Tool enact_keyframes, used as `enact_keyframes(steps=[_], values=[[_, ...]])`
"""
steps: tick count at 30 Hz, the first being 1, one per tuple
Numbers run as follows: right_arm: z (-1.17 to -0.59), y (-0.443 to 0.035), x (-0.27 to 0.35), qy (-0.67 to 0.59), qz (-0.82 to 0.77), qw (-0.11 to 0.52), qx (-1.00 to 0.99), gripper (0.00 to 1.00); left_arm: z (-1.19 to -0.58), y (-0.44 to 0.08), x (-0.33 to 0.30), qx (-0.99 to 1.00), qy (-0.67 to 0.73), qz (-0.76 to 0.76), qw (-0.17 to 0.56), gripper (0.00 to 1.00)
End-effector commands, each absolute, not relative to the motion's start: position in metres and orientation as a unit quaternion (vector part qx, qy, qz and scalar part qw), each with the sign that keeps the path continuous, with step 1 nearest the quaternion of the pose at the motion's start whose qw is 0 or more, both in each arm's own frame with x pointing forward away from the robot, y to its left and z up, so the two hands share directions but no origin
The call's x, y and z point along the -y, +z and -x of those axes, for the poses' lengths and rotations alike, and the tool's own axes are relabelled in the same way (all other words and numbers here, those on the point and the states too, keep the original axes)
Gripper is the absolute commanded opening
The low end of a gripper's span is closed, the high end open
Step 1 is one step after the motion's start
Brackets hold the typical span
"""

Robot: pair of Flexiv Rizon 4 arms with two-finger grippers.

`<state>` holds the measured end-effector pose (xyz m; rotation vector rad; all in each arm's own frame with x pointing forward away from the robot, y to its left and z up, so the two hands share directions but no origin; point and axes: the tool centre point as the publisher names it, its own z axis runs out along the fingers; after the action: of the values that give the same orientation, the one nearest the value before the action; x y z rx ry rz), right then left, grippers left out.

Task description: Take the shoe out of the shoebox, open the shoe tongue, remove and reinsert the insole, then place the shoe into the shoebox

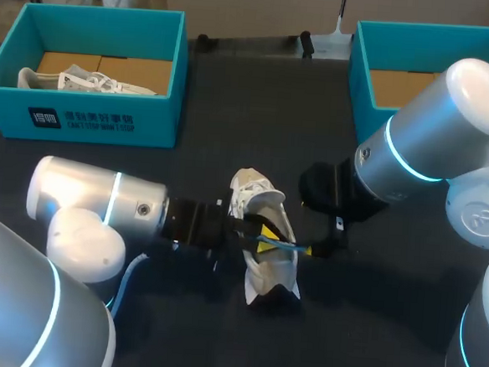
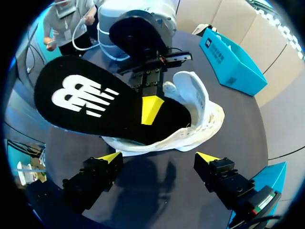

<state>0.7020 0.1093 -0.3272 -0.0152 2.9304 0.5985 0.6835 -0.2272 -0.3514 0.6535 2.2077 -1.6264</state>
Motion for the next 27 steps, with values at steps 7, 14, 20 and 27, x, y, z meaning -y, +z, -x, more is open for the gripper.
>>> enact_keyframes(steps=[7,14,20,27], values=[[-0.701,-0.328,-0.109,0.201,0.006,0.076,-0.977,1.00,-0.693,-0.367,0.235,-0.783,-0.554,-0.226,0.167,0.00],[-0.701,-0.328,-0.109,0.201,0.006,0.076,-0.977,1.00,-0.688,-0.353,0.232,-0.776,-0.564,-0.226,0.171,0.25],[-0.701,-0.328,-0.109,0.201,0.006,0.076,-0.977,1.00,-0.677,-0.337,0.234,-0.768,-0.571,-0.240,0.164,0.25],[-0.701,-0.328,-0.109,0.201,0.006,0.076,-0.977,1.00,-0.674,-0.336,0.234,-0.797,-0.534,-0.237,0.152,0.02]])
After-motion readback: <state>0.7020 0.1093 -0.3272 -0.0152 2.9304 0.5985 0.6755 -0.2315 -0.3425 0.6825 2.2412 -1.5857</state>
